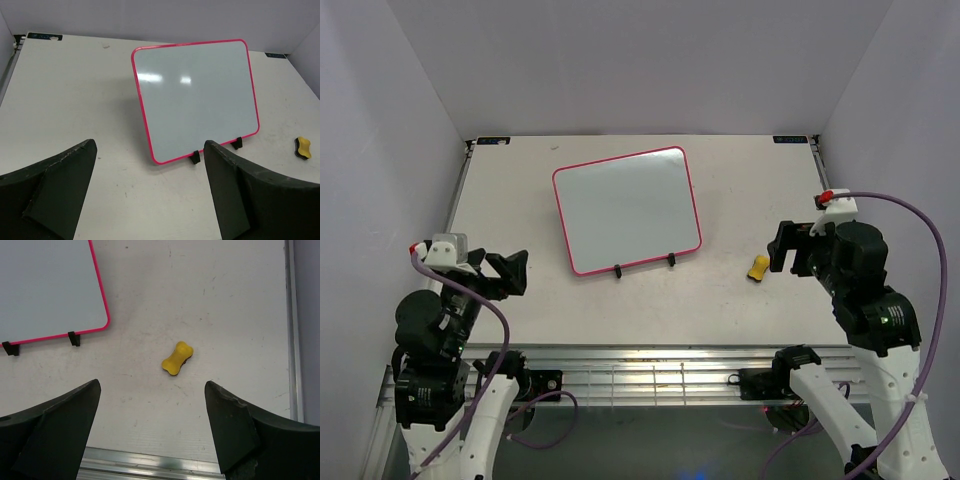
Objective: Erase the whiteboard
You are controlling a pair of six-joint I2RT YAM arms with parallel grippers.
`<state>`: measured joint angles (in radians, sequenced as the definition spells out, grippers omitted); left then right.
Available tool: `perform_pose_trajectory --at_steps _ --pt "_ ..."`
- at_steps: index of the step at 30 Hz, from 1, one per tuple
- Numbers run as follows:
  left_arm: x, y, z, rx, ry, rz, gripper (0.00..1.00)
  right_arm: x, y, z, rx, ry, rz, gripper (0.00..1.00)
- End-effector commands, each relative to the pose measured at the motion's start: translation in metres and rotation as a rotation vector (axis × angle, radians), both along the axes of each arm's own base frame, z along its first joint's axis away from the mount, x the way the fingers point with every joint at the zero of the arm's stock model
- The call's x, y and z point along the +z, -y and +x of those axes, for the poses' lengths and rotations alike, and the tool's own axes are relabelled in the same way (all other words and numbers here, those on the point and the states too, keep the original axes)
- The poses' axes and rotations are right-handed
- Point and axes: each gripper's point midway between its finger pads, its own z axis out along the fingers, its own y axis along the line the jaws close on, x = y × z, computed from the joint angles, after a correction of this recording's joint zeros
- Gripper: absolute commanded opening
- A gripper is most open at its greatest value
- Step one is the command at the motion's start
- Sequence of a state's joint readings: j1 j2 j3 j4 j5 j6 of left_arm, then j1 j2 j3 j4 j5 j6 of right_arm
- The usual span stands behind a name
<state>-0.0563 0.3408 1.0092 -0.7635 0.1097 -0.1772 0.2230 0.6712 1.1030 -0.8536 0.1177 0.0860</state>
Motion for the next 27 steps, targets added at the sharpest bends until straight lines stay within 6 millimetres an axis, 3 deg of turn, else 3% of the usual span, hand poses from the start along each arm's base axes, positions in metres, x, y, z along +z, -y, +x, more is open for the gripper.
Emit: perform_pose_trajectory --at_steps 1,8,12,19,27 --pt "-0.022 0.001 -0.005 -0.01 -0.099 0.018 0.98 0.002 -0.003 -0.009 0.038 0.045 0.006 0.9" --pt "-0.025 -0.003 -0.001 0.019 -0.099 0.013 0.98 -0.019 -0.001 -0.008 0.008 0.013 0.01 0.9" --pt "-0.024 0.006 0.0 -0.035 -0.095 0.008 0.98 -0.016 -0.01 -0.005 0.04 0.029 0.049 0.9" --pt "-0.02 0.004 0.005 -0.016 -0.082 0.002 0.98 -0.015 0.001 -0.001 -0.014 0.036 0.02 0.9" --pt "-0.023 0.019 0.008 -0.088 -0.07 -0.046 0.98 -0.019 0.001 0.0 -0.013 0.035 0.015 0.9"
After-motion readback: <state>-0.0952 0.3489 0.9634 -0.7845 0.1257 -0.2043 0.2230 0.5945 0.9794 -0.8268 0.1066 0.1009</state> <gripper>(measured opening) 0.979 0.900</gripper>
